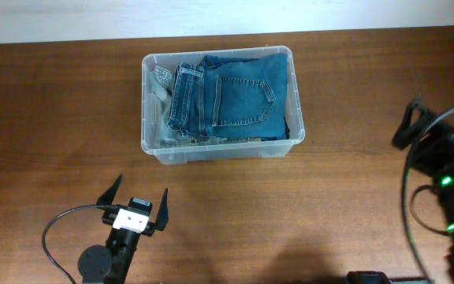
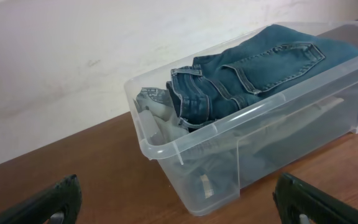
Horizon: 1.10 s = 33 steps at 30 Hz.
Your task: Pack container
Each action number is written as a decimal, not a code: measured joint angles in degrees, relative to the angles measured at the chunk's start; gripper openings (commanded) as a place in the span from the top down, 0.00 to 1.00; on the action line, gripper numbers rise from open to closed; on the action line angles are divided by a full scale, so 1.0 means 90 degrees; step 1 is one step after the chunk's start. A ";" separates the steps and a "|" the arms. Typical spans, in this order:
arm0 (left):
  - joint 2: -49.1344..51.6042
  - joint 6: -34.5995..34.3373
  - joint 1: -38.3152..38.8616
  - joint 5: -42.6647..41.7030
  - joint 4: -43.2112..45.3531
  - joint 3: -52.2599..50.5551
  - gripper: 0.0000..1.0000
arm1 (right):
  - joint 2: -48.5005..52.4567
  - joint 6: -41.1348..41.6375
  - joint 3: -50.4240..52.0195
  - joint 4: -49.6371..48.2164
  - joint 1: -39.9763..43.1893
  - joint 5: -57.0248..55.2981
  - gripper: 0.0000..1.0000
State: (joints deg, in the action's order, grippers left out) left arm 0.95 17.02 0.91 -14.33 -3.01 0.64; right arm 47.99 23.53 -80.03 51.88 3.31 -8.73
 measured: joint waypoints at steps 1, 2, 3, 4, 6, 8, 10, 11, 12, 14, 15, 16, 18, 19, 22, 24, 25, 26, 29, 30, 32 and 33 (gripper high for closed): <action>0.0002 0.0002 0.0000 0.0000 0.0000 0.0000 0.01 | -0.0304 -0.0002 0.0578 -0.0316 0.0000 -0.0005 0.02; 0.0000 0.0002 0.0000 0.0000 0.0002 0.0000 0.01 | -0.0663 -0.0015 0.1270 -0.0906 0.0000 -0.0027 0.02; 0.0000 0.0000 0.0000 0.0000 -0.0005 0.0000 0.01 | -0.0903 -0.0017 0.1736 -0.1173 0.0000 -0.0034 0.02; 0.0000 0.0000 0.0000 -0.0002 -0.0005 0.0000 0.01 | -0.1236 -0.0019 0.2365 -0.1717 0.0000 -0.0029 0.02; 0.0000 0.0000 0.0000 0.0002 -0.0002 0.0000 0.01 | -0.1928 -0.0024 0.3636 -0.2620 0.0000 -0.0029 0.02; 0.0000 0.0000 0.0000 0.0000 -0.0005 0.0000 0.01 | -0.2584 -0.0027 0.4775 -0.3400 0.0000 -0.0015 0.02; 0.0000 0.0000 0.0000 0.0002 -0.0002 0.0000 0.01 | -0.3082 -0.0117 0.5644 -0.4136 0.0000 0.0090 0.02; 0.0000 0.0000 0.0000 0.0002 -0.0002 0.0000 0.01 | -0.3487 -0.0216 0.6307 -0.4634 0.0000 0.0243 0.02; 0.0000 0.0000 0.0000 0.0000 -0.0002 0.0000 0.01 | -0.3670 -0.0289 0.6659 -0.5117 0.0000 0.0340 0.02; 0.0005 0.0000 0.0000 0.0000 -0.0002 0.0000 0.01 | -0.4065 -0.0384 0.7252 -0.5622 0.0000 0.0498 0.02; 0.0002 0.0000 0.0000 0.0000 -0.0005 0.0000 0.01 | -0.4214 -0.0420 0.7465 -0.5731 0.0000 0.0539 0.02; 0.0002 0.0000 0.0000 0.0000 -0.0002 0.0000 0.01 | -0.4325 -0.0457 0.7669 -0.5831 0.0000 0.0583 0.02; 0.0002 0.0000 0.0000 0.0000 -0.0002 0.0000 0.01 | -0.4464 -0.0500 0.7995 -0.5938 0.0000 0.0651 0.02; 0.0002 0.0000 0.0000 0.0000 -0.0002 0.0000 0.01 | -0.4522 -0.0515 0.8109 -0.5938 0.0000 0.0678 0.01; 0.0002 0.0000 0.0000 0.0000 -0.0002 0.0000 0.01 | -0.4707 -0.0607 0.8274 -0.5967 0.0000 0.0714 0.02; 0.0002 0.0000 0.0000 0.0000 -0.0002 0.0000 0.01 | -0.4908 -0.0678 0.8349 -0.5982 0.0000 0.0746 0.02; 0.0002 0.0000 0.0000 0.0000 -0.0002 0.0000 0.01 | -0.5017 -0.0746 0.8388 -0.5989 0.0000 0.0777 0.02; 0.0000 0.0000 0.0000 0.0000 -0.0002 0.0000 0.01 | -0.5132 -0.0831 0.8442 -0.6016 0.0000 0.0835 0.02; 0.0002 0.0000 0.0000 0.0000 -0.0002 0.0000 0.01 | -0.5241 -0.1052 0.8517 -0.6088 0.0000 0.1003 0.02; 0.0002 0.0000 0.0000 0.0000 -0.0002 0.0000 0.01 | -0.5241 -0.1122 0.8531 -0.6093 0.0000 0.1047 0.02; 0.0002 0.0000 0.0000 0.0000 -0.0002 0.0000 0.01 | -0.5241 -0.1202 0.8558 -0.6105 0.0000 0.1107 0.02; 0.0002 0.0000 0.0000 0.0000 -0.0002 0.0000 0.01 | -0.5241 -0.1277 0.8580 -0.6125 0.0000 0.1127 0.02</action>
State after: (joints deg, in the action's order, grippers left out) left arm 0.97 17.02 0.91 -14.33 -3.03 0.64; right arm 0.82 12.03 -2.81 -3.25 3.31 1.41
